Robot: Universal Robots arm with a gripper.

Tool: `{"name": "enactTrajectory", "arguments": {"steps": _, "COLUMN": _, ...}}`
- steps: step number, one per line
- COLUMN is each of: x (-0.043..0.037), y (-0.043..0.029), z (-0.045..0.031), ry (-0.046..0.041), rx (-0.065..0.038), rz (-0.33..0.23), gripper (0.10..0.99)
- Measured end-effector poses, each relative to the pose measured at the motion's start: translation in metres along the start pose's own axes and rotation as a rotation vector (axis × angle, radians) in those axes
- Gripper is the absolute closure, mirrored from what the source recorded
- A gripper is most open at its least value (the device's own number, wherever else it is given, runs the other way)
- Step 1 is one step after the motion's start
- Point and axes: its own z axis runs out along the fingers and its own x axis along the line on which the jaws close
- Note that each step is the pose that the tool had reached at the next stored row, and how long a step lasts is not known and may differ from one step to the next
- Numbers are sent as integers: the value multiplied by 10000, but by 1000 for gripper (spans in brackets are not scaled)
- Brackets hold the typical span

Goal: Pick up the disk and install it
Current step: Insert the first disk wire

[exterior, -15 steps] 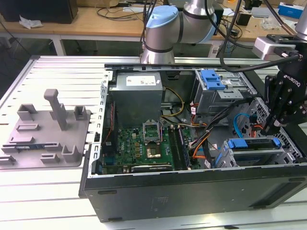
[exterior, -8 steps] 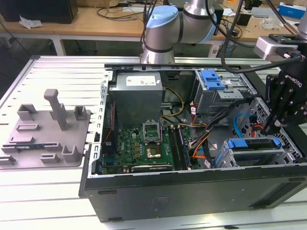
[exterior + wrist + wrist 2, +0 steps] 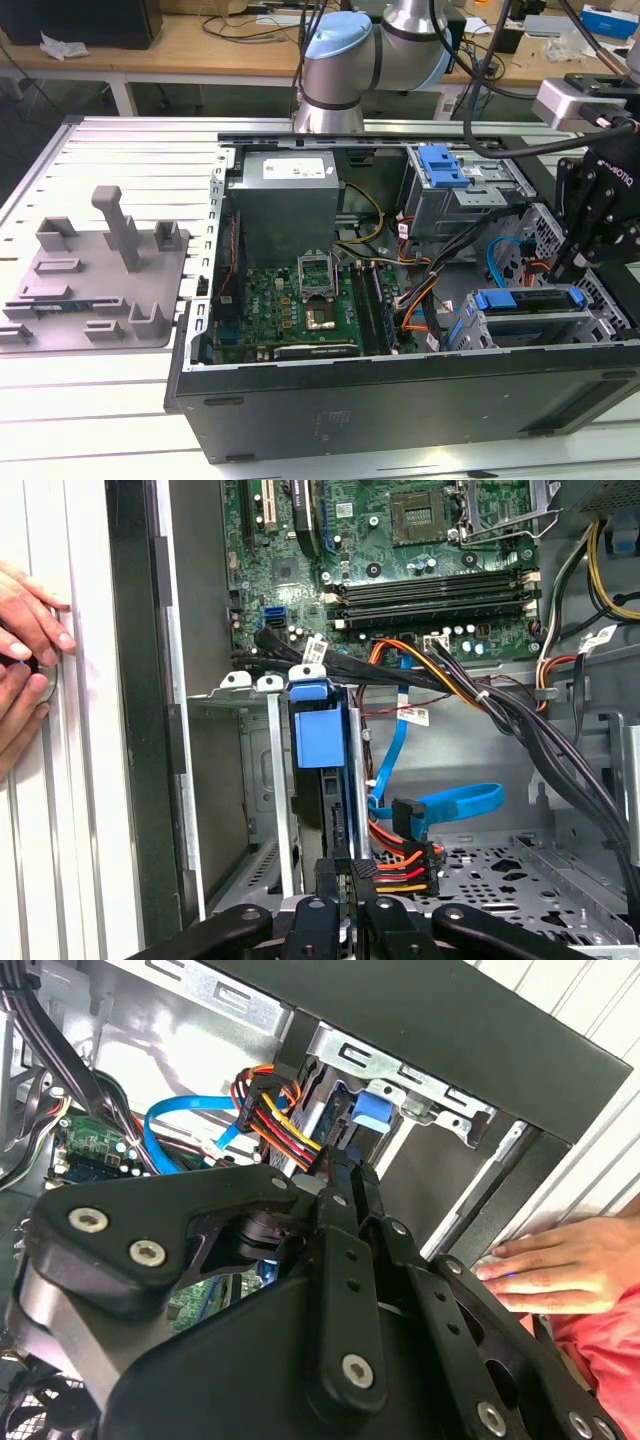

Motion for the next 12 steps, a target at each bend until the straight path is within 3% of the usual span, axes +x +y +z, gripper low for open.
{"name": "enactTrajectory", "arguments": {"steps": 12, "x": -27, "y": 8, "z": 0, "ry": 1, "rx": 3, "rz": -26, "gripper": 922}}
